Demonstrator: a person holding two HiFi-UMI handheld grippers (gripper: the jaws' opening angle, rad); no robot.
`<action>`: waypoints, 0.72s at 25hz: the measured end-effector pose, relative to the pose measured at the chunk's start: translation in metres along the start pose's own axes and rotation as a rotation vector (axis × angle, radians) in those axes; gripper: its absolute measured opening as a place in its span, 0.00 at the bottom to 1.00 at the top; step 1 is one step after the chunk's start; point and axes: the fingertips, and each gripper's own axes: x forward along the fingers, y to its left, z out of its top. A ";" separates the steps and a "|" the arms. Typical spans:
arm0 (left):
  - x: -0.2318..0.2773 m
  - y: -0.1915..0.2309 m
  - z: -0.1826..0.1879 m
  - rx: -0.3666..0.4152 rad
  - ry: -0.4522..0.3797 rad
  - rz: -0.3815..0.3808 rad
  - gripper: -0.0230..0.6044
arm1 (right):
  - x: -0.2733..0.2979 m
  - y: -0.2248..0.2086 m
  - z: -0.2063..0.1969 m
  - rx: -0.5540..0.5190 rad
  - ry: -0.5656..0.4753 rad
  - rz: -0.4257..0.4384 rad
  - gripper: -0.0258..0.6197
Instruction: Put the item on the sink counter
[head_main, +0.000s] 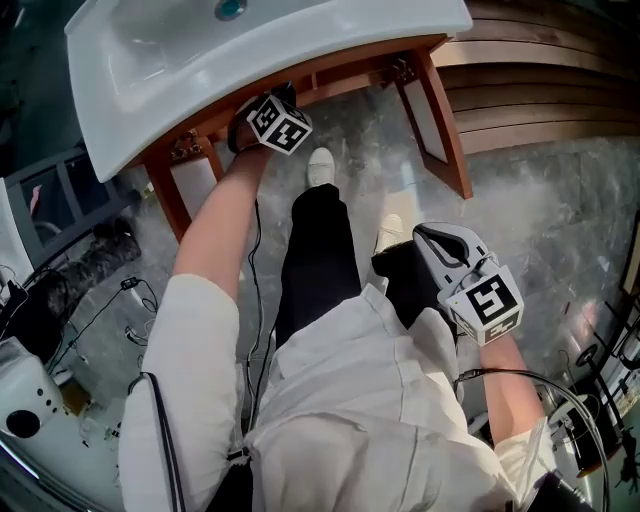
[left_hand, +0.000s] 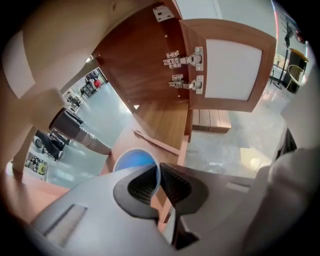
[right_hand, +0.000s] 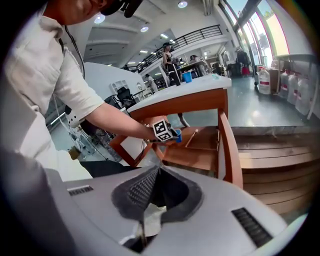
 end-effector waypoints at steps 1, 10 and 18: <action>0.004 0.002 -0.001 0.001 0.000 0.000 0.08 | 0.004 -0.002 -0.001 -0.001 0.001 -0.001 0.05; 0.017 0.010 -0.002 0.007 -0.012 0.006 0.08 | 0.016 -0.013 -0.008 0.016 0.002 -0.010 0.05; 0.004 0.007 0.001 0.011 -0.006 0.003 0.16 | 0.006 -0.008 -0.005 0.017 -0.012 -0.011 0.05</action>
